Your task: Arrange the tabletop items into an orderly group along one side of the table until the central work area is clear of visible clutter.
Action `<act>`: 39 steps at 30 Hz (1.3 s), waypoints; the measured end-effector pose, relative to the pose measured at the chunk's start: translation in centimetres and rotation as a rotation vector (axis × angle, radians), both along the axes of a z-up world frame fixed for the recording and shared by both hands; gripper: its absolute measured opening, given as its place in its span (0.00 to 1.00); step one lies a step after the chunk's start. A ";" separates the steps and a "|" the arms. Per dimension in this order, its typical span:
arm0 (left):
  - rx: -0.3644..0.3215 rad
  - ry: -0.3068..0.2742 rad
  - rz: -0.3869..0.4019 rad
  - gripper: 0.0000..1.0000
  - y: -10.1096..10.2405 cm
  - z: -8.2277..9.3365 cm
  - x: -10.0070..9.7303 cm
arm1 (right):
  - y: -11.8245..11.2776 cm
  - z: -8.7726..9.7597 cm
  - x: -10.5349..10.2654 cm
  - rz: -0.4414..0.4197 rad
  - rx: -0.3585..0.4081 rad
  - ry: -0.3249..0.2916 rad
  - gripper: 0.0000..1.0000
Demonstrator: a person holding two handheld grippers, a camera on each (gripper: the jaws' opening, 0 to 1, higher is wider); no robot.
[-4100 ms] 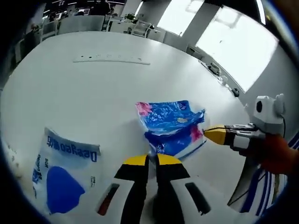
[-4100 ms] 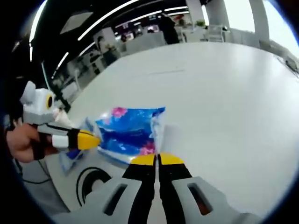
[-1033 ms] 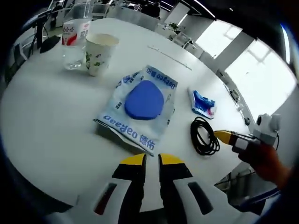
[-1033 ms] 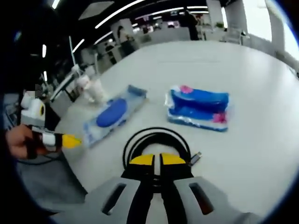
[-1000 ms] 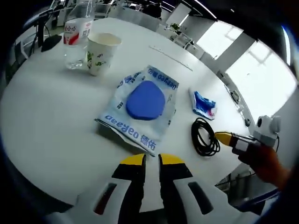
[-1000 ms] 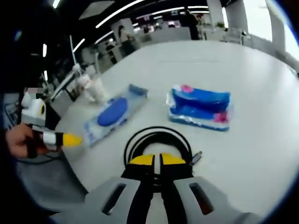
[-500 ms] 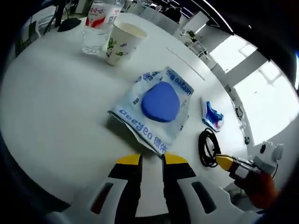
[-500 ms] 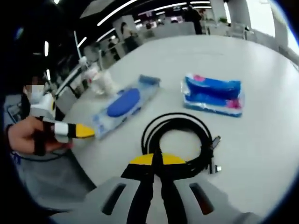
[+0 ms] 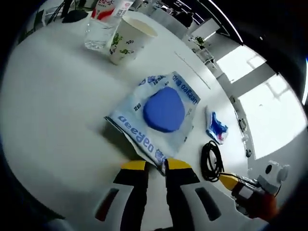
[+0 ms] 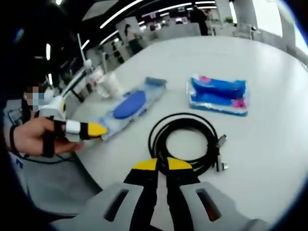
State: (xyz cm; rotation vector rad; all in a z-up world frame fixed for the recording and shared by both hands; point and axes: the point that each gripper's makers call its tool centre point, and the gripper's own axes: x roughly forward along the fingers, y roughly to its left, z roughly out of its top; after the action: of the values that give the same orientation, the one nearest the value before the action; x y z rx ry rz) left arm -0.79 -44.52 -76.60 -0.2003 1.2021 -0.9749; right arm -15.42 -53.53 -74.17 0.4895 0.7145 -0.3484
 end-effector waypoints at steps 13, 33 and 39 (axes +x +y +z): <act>0.021 0.012 -0.024 0.00 2.2 -0.1 -0.3 | 0.4 0.3 0.0 -0.005 0.007 -0.011 0.04; 0.104 -0.022 0.009 0.00 8.5 0.2 3.4 | 1.8 0.5 1.3 0.039 0.035 -0.021 0.08; 0.153 -0.068 -0.020 0.00 10.0 0.1 4.7 | 2.6 0.4 1.7 0.073 0.038 -0.009 0.08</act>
State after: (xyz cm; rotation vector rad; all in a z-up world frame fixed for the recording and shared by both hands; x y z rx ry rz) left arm 3.94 -34.52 -76.46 -0.0337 1.2119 -0.8955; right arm -13.69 -50.90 -73.73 0.4992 0.7294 -0.2647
